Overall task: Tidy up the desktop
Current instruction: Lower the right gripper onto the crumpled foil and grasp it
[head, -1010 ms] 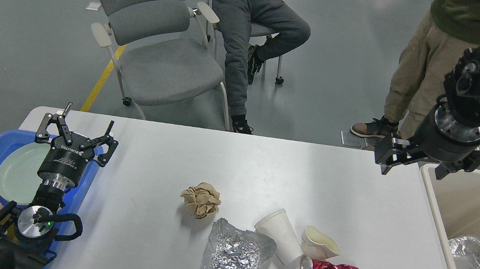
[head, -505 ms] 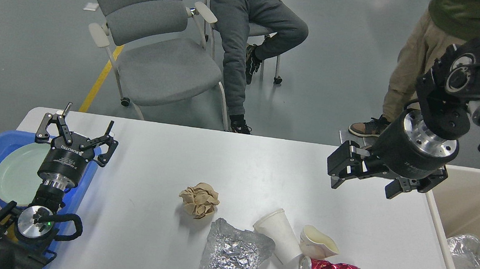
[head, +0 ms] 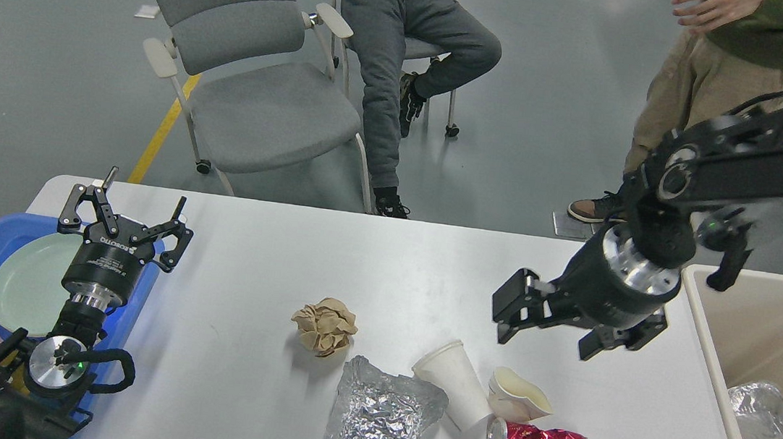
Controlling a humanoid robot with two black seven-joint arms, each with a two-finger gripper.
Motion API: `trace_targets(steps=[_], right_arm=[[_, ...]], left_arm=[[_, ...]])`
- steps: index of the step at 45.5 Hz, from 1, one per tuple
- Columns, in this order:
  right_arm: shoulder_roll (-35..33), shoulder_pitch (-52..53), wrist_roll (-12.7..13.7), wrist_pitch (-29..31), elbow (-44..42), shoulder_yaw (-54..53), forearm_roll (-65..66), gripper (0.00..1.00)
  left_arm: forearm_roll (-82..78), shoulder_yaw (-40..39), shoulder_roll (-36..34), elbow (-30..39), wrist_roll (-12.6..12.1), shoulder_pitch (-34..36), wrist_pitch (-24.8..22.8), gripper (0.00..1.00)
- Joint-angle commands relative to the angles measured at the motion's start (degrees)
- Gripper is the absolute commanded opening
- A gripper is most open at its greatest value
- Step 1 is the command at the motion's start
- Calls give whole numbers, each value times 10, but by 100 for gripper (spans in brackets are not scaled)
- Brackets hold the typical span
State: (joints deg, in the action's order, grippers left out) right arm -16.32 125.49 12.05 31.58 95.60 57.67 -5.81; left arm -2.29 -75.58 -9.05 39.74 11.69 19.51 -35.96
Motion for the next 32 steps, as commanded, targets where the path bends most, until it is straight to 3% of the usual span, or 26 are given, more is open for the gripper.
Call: trace_targets(steps=[1,7,20,32], right_arm=[[12,-92,3,-53,-2,-67,-2,96],[44,-196,4,-126,-26,-104,-6,96],[95,-393,6,-204,-146,-142,-7,90],[149,-500,7,-225,-257,-154,-6,90]], left_arm=[[0,0,0,0,0,0,0,97],[0,0,0,0,0,0,0,97],[0,0,0,0,0,0,0,97],[0,0,0,0,0,0,0,97]])
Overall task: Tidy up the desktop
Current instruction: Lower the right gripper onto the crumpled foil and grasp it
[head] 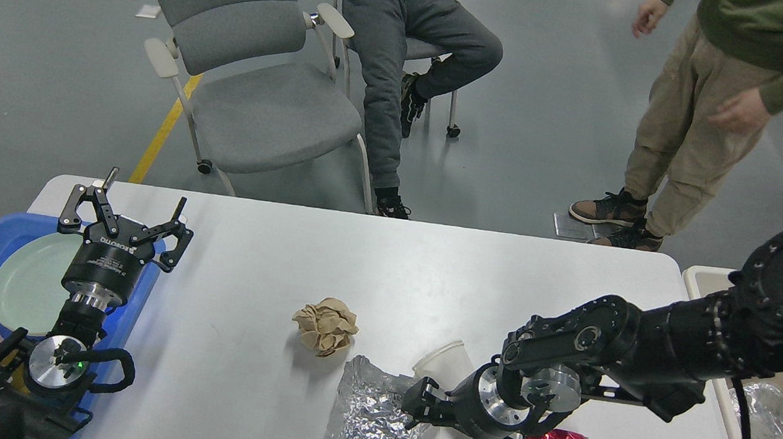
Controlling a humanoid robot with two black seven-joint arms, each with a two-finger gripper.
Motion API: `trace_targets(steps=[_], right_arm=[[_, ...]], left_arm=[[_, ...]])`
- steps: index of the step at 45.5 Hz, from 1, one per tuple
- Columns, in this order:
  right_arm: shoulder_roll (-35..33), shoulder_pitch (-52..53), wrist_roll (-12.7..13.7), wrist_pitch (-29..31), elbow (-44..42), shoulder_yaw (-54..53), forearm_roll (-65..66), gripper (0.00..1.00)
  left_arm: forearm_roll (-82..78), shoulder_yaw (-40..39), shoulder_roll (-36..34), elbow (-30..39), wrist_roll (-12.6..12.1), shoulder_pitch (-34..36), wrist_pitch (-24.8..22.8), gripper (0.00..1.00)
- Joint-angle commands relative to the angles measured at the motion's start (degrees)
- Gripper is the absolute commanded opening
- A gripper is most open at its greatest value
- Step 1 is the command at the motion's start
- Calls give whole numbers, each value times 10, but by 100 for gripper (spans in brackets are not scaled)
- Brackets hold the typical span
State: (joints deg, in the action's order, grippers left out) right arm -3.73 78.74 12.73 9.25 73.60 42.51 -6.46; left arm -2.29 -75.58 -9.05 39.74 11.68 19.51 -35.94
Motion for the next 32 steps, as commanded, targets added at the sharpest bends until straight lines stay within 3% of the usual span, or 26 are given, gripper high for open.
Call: trace_targets(steps=[1,20,32], right_arm=[[26,-36,0,-2,-41,-2,1,90],[57,-78,0,-12,-71,-12,2,77],[58,-79,2,-1,-70,-14,-1,26]], left_arm=[[0,0,0,0,0,0,0,97],[0,0,0,0,0,1,0,97],[0,0,0,0,0,0,0,97]])
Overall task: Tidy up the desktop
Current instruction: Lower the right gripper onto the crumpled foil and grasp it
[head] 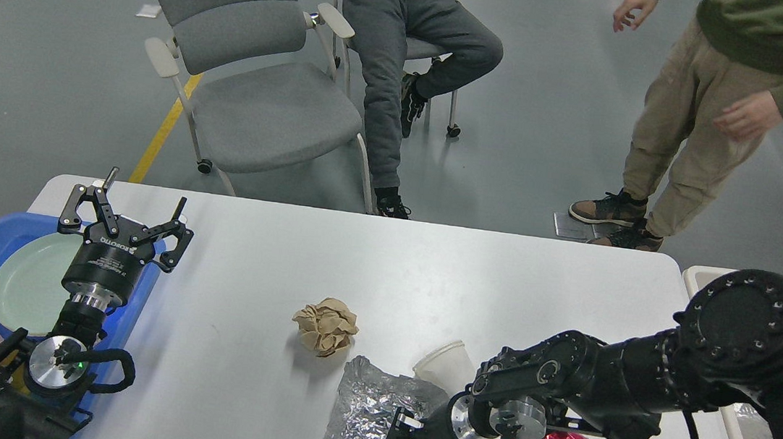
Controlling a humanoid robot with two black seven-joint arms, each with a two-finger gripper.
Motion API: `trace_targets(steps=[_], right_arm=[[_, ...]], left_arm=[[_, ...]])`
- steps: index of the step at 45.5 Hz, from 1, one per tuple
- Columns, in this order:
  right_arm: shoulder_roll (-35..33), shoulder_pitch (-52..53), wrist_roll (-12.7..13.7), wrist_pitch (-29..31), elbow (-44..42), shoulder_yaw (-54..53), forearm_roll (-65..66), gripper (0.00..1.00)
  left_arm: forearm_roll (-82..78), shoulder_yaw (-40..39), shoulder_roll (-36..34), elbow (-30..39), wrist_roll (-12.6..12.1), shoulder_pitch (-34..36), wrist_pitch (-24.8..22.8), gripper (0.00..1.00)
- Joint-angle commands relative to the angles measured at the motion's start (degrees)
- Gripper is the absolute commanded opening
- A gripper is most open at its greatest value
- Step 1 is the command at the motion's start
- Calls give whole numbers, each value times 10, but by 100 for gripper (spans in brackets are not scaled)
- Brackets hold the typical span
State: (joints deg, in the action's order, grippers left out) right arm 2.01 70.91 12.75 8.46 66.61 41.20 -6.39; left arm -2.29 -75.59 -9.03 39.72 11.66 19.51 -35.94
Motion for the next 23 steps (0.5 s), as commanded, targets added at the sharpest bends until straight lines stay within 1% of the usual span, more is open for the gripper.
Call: trace_targets(steps=[1,5,6,7,12,23], right_arm=[[0,-1,3,7,1,-1,-2,23],[0,-1,4,8,4,-1,-2,4],[1,-2,4,8,4,-1,-2,1],[1,-2,4,7,4,-1,-2,0],[4,-5,4,-4,5,-2,-2,0],[9,10,4,6,12,-6,-4,0]], left_arm=[[0,0,0,0,0,0,0,97],[0,0,0,0,0,0,0,97],[0,0,0,0,0,0,0,97],[0,0,1,0,0,0,0,97],[0,0,0,0,0,1,0,97],[0,0,0,0,-1,0,0,97]])
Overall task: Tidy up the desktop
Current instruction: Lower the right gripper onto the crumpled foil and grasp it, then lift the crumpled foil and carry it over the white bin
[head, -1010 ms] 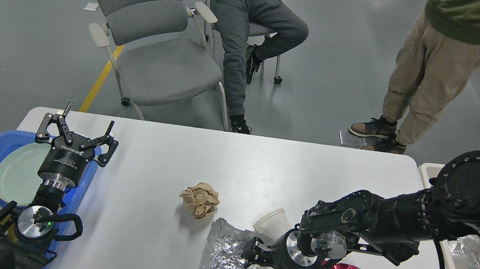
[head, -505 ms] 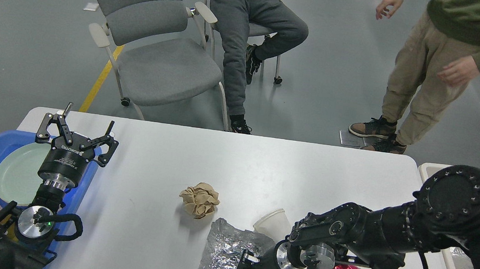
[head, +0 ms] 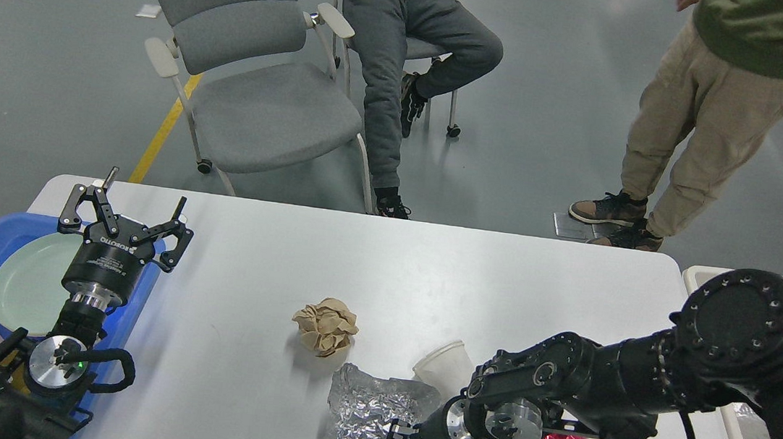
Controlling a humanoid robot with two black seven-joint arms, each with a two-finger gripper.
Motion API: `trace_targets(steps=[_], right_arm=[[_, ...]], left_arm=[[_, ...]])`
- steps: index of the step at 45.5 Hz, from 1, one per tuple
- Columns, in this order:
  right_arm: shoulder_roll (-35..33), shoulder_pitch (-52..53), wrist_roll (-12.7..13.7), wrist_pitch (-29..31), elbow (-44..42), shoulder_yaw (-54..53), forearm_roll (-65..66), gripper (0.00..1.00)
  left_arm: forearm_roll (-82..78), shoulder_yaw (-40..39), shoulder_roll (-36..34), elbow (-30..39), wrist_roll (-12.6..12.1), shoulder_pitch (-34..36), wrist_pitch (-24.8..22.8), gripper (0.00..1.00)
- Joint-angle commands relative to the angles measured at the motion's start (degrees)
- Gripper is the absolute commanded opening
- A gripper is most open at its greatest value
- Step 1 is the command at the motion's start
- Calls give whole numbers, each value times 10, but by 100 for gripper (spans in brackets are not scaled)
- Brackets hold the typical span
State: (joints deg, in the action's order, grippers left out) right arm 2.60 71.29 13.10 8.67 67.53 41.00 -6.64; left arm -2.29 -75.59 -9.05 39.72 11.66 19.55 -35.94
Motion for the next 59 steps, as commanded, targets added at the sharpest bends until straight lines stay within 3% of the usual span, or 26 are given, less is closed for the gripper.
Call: trace_targets(steps=[1,9,18,23,40,47,59], right_arm=[[4,6,0,2,4,-6,-1,0],[6,34,1,7,29,-9,-8,0],[-50,210,6,43,174,-2,-96,0],[-96,274,10,92,195,21,-101,0],[-152,566,2,260,234,232,-100,0],[-153,627,0,265,270,282,-92,0],[-155,630,-7,251,266,349,-72,0]], left_arm=[[0,0,0,0,-1,0,0,97],[0,0,0,0,-1,0,0,97],[0,0,0,0,-1,0,0,97],[0,0,0,0,-1,0,0,97],[0,0,0,0,0,0,0,97],[0,0,0,0,0,0,0,97],[0,0,0,-1,0,0,0,97]])
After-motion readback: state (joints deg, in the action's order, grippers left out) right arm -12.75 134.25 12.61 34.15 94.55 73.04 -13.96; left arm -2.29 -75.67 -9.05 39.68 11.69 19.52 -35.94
